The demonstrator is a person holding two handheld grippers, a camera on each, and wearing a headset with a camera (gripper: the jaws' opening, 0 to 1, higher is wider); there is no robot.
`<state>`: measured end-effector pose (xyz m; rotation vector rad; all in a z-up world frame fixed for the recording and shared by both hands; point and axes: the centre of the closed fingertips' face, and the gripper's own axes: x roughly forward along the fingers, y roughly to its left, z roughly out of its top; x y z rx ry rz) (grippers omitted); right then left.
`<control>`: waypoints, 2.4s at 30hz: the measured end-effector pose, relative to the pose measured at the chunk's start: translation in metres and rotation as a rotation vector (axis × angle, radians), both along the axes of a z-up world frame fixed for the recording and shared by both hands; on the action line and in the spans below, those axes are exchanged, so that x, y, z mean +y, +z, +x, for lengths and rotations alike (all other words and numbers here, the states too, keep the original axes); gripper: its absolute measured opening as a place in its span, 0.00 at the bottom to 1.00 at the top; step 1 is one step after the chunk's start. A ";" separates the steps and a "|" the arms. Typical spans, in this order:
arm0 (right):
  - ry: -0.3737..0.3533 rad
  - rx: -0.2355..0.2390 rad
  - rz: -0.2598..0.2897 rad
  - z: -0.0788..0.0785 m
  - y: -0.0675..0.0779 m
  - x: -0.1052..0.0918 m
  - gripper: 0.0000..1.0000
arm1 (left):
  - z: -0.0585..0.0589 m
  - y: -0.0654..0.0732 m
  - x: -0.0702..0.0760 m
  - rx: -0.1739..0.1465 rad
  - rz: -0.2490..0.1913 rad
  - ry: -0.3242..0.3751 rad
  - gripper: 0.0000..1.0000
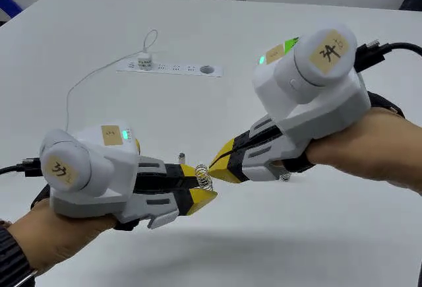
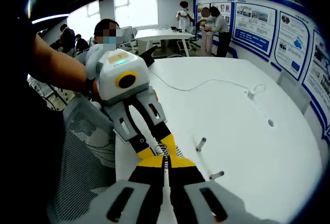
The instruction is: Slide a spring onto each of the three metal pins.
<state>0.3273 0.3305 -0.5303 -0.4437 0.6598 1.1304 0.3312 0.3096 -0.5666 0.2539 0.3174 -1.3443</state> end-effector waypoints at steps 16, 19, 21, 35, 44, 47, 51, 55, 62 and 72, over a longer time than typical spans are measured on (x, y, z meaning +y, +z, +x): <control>0.049 -0.058 0.014 0.001 -0.003 0.008 0.13 | -0.006 0.004 -0.003 0.056 0.004 0.003 0.11; 0.057 -0.059 0.021 0.000 -0.004 0.009 0.13 | -0.009 0.003 -0.003 0.070 0.018 -0.006 0.11; 0.061 -0.062 0.019 0.000 -0.005 0.010 0.13 | -0.010 0.002 -0.003 0.071 0.031 -0.010 0.11; -0.012 -0.031 0.099 0.007 0.000 0.007 0.11 | -0.009 0.007 -0.002 0.032 0.024 -0.019 0.15; -0.074 -0.043 0.120 0.018 0.004 -0.005 0.11 | -0.004 0.009 0.001 0.025 -0.008 0.011 0.33; -0.110 -0.043 0.129 0.022 0.005 -0.011 0.11 | -0.003 0.010 0.005 0.025 -0.015 0.025 0.36; -0.166 -0.063 0.147 0.033 0.010 -0.021 0.11 | -0.001 0.013 0.013 0.027 -0.025 0.044 0.39; -0.213 -0.086 0.166 0.044 0.014 -0.029 0.11 | 0.001 0.015 0.022 0.029 -0.036 0.069 0.42; -0.293 -0.126 0.180 0.064 0.011 -0.040 0.11 | 0.007 0.017 0.040 0.032 -0.051 0.128 0.47; -0.362 -0.144 0.161 0.090 -0.009 -0.051 0.11 | 0.018 0.019 0.064 0.040 -0.074 0.216 0.53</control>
